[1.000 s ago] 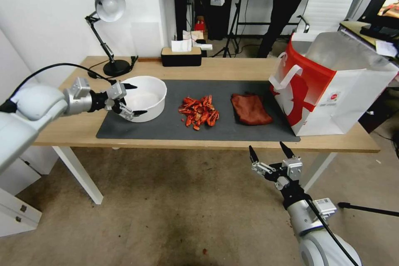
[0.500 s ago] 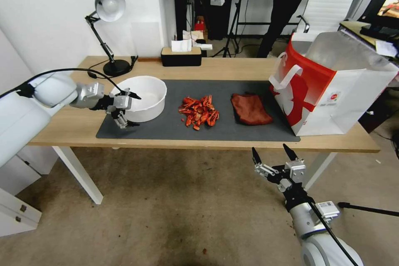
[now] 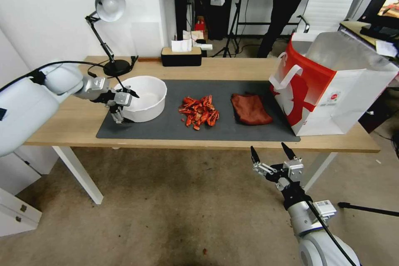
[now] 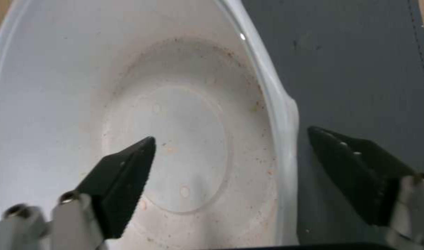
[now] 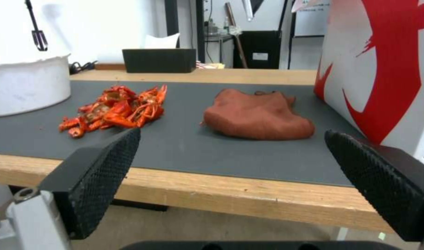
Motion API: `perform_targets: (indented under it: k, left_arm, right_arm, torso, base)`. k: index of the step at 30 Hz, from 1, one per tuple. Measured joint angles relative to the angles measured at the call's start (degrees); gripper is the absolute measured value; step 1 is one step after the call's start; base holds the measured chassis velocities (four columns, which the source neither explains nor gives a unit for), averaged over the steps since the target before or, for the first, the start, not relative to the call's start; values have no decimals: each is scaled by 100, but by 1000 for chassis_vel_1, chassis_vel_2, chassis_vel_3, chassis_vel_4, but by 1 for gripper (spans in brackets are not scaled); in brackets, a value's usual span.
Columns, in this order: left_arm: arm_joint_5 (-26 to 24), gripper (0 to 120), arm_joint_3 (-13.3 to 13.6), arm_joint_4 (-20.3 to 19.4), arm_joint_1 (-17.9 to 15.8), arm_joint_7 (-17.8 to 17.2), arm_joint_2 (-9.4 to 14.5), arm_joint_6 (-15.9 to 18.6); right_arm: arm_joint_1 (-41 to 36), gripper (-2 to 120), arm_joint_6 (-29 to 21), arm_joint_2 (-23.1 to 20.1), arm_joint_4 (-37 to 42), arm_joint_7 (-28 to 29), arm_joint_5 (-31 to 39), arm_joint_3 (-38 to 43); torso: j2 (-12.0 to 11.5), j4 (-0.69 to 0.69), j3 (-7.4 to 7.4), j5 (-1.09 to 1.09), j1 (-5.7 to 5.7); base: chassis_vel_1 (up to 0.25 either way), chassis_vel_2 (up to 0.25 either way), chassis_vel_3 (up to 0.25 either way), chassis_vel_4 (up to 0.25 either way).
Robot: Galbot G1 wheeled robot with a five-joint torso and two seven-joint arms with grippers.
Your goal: Sweep shrimp from table into container with towel, then put container into takeout bag.
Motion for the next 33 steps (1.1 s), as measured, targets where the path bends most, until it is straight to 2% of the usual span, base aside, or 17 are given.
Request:
perform_targets:
  k: [2,4,7,8,9,10,12,15,20,21,22,23,29,33]
  left_arm:
    - [0,79,12,16,2,9,-12,-5]
    - [-1,68,47,40,10,35,-36,-22]
    - [-14,62,72,48,10,38,-45,-30]
    - [-23,54,77,60,10,41,-56,-36]
    - [-23,54,77,60,10,41,-56,-36]
    - [-31,47,67,83,10,64,-72,-43]
    - [-37,43,58,98,8,74,-78,-44]
    - [29,25,56,165,-4,75,-88,-125]
    - [57,17,67,191,-5,77,-93,-152]
    - [67,9,68,208,-5,76,-105,-163]
    - [67,9,68,208,-5,76,-105,-163]
    - [80,1,65,222,-2,69,-112,-180]
    - [115,0,18,165,23,55,-88,-262]
    - [140,0,-204,-162,184,31,50,-560]
  right_arm:
    - [0,100,6,5,-8,0,0,4]
    - [1,100,19,9,-28,1,2,19]
    - [0,100,28,10,-36,1,4,24]
    - [0,100,37,11,-41,1,7,27]
    - [0,100,37,11,-41,1,7,27]
    - [1,100,44,14,-46,2,9,29]
    - [4,100,52,15,-48,16,9,30]
    - [13,100,91,-24,-34,60,10,92]
    - [19,100,103,-84,-29,63,11,162]
    - [25,100,125,-113,-43,64,13,212]
    - [25,100,125,-113,-43,64,13,212]
    - [26,100,167,-117,-63,54,10,238]
    - [56,100,243,-90,-92,-10,-1,226]
    - [94,100,250,-74,-125,-85,-12,201]
  torso:
    - [0,0,0,0,0]
    - [1,0,0,0,0]
    - [1,0,0,0,0]
    - [1,0,0,0,0]
    - [1,0,0,0,0]
    - [1,0,0,0,0]
    - [1,0,0,0,0]
    - [1,0,0,0,0]
    - [1,1,0,0,0]
    - [1,0,0,0,0]
    - [1,0,0,0,0]
    - [1,0,0,0,0]
    - [1,0,0,0,0]
    - [1,0,0,0,0]
  base:
    - [0,0,0,0]
    - [0,0,0,0]
    - [0,0,0,0]
    - [0,0,0,0]
    - [0,0,0,0]
    - [0,0,0,0]
    - [0,0,0,0]
    - [0,0,0,0]
    - [0,0,0,0]
    - [0,0,0,0]
    - [0,0,0,0]
    - [0,0,0,0]
    - [0,0,0,0]
    - [0,0,0,0]
